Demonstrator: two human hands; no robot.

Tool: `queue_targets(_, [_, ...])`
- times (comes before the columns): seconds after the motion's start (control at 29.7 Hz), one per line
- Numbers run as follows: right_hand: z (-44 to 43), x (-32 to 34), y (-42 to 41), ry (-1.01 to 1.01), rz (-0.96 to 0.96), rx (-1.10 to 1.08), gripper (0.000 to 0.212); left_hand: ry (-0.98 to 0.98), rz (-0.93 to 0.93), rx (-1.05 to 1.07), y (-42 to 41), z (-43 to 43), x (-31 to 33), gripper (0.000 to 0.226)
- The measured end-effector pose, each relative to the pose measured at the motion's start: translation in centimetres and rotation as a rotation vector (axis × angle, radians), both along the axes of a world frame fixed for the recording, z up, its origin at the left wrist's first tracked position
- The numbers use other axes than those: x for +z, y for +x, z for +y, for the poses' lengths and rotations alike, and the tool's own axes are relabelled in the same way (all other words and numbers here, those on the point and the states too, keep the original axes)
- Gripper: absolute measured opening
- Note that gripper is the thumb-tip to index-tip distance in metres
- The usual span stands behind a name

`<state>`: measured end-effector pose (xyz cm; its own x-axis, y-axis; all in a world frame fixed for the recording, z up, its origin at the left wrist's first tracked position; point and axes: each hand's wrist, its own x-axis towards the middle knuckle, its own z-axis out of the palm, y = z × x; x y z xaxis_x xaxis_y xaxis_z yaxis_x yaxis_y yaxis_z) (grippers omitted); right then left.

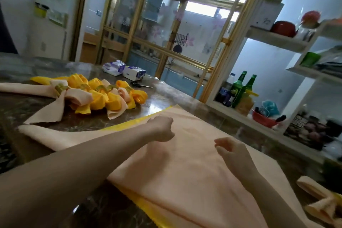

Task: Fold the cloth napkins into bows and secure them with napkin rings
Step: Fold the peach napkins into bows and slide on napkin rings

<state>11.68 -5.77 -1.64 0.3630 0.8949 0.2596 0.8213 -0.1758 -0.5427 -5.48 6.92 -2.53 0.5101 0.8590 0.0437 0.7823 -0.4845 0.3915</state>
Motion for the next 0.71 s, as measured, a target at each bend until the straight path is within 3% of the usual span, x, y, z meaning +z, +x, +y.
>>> queue_targets(0.13, [5.5,0.2,3.2,-0.229,0.031,-0.027,0.040,-0.077,-0.079,-0.006,4.8,4.6,0.0,0.061])
queue_targets(0.27, [9.0,-0.3,4.7,-0.477,0.116,-0.102,0.063,-0.091,-0.001,0.054,6.3,7.3,-2.3,0.063])
queue_targets(0.34, [9.3,-0.6,4.9,-0.535,0.120,-0.120,0.055,-0.137,-0.007,0.039,6.6,8.1,-2.7,0.062])
queue_targets(0.51, [10.7,-0.2,5.5,-0.543,0.146,-0.020,0.031,-0.175,-0.053,0.000,6.8,9.9,-2.2,0.033])
queue_targets(0.61, [10.4,-0.2,5.3,-0.438,0.121,0.012,0.024,-0.242,-0.145,-0.050,6.4,10.4,-2.4,0.012])
queue_targets(0.67, [9.9,-0.1,5.0,-0.359,0.152,0.025,0.010,-0.274,-0.235,-0.118,6.0,10.3,-1.9,0.014])
queue_targets(0.71, [9.7,-0.1,5.1,-0.325,0.157,0.032,0.013,-0.264,-0.263,-0.132,5.9,10.1,-1.7,0.013])
